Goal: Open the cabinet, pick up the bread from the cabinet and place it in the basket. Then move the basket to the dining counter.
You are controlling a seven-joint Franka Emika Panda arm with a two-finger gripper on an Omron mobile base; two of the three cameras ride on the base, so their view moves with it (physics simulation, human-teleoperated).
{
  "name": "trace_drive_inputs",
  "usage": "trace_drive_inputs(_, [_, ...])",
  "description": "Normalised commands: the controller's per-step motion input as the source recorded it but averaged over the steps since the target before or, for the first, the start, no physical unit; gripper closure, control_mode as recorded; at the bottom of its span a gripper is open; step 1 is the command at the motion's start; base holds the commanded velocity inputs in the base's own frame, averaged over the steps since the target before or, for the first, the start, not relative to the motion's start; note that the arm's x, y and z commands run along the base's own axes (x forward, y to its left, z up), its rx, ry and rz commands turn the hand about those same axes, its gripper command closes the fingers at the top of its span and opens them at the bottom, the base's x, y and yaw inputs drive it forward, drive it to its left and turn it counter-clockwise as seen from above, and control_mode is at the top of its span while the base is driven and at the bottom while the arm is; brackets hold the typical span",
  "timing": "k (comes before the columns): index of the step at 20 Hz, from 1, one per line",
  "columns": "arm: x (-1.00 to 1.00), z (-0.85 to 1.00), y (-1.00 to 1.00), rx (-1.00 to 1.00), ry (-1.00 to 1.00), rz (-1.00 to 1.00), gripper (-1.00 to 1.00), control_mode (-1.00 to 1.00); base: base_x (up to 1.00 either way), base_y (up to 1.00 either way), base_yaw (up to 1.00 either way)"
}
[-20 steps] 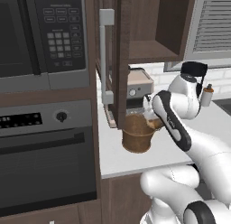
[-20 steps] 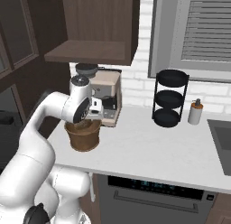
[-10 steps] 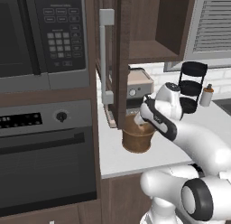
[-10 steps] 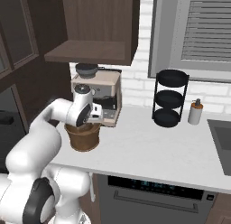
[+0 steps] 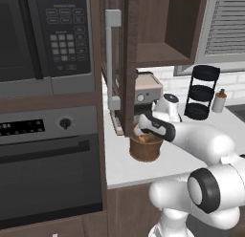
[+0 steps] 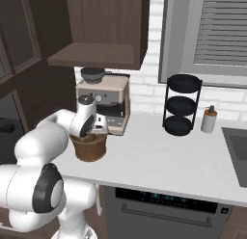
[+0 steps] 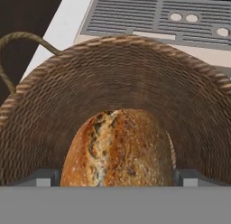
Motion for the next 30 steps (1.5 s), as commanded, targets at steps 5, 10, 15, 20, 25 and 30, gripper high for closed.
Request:
trace_drive_inputs(5, [0.01, -0.04, 0.14, 0.0, 0.0, 0.0, -1.0, -1.0, 0.0, 0.0, 0.0])
trace_drive_inputs(10, [0.0, 0.0, 0.16, -0.01, -0.01, 0.0, -1.0, -1.0, 0.0, 0.0, 0.0])
trace_drive_inputs(15, [0.04, 0.0, 0.04, -0.02, -0.03, 0.0, -1.0, -1.0, 0.0, 0.0, 0.0])
trace_drive_inputs(20, [0.11, 0.11, 0.0, 0.0, 0.0, 0.0, -1.0, -1.0, 0.0, 0.0, 0.0])
trace_drive_inputs(25, [0.01, 0.17, 0.0, 0.0, 0.0, -0.01, -1.0, -1.0, 0.0, 0.0, 0.0])
trace_drive_inputs(30, [0.0, 0.08, -0.01, -0.07, -0.03, -0.05, -1.0, -1.0, 0.0, 0.0, 0.0])
